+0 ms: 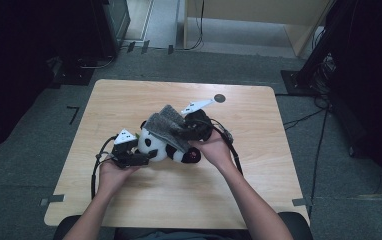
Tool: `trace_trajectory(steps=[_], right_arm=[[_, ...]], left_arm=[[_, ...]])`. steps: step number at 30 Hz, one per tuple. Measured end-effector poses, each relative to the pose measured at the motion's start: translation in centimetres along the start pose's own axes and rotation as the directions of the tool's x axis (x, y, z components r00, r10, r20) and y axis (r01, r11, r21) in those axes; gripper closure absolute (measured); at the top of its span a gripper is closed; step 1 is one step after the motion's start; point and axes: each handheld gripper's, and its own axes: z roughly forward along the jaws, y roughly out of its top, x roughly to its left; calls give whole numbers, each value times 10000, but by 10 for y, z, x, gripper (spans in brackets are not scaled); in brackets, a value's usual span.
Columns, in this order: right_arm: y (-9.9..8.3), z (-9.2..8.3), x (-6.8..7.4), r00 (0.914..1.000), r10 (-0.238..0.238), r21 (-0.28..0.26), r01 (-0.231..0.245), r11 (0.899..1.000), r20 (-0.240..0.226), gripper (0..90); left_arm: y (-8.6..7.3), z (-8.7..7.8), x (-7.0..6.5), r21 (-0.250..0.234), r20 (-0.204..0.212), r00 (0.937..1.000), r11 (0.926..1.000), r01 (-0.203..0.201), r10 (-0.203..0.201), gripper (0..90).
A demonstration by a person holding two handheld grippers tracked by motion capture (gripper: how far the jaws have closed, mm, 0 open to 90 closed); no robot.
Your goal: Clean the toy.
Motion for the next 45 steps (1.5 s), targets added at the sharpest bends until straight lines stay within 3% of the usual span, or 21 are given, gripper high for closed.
trace_trajectory(steps=[5, 9, 11, 14, 17, 25, 31, 34, 41, 45], right_arm=[[3, 13, 2, 10000, -5, 236, 7, 9997, -81, 711], [6, 19, 2, 9996, -240, 4, 241, 9997, -122, 535], [7, 23, 2, 9995, -294, 32, 294, 9996, -96, 555], [8, 30, 5, 9994, -333, 186, 334, 9993, -51, 688], [13, 30, 11, 9986, -488, 305, 482, 9984, 181, 725], [25, 43, 34, 9901, -1372, 857, 1344, 9872, 279, 726], [26, 52, 48, 9870, -1596, 1046, 1608, 9814, -198, 710], [23, 56, 54, 9806, -1957, 1212, 1950, 9733, -66, 713], [15, 51, 43, 9855, -1683, 1116, 1695, 9792, -208, 735], [13, 41, 33, 9902, -1400, 1175, 1390, 9833, -3, 739]], left_arm=[[0, 0, 0, 22, 11, 10000, 10000, -23, 23, 178], [0, 0, 1, -1, 21, 10000, 10000, 18, -18, 179], [0, 0, 1, -14, 35, 10000, 10000, 47, -47, 180], [0, 0, 1, 3, 54, 10000, 10000, 53, -53, 187], [0, 0, 2, -12, 70, 10000, 10000, 47, -47, 192], [1, 0, 2, 18, 54, 9999, 9999, 143, -143, 193], [2, 0, 1, 62, 4, 9999, 9999, 110, -110, 194], [1, 0, 1, 107, -36, 9999, 9999, 102, -101, 204], [1, 0, 0, 67, -184, 9998, 10000, 46, -44, 265], [1, 0, 1, 16, -171, 9998, 9999, 140, -140, 281]])
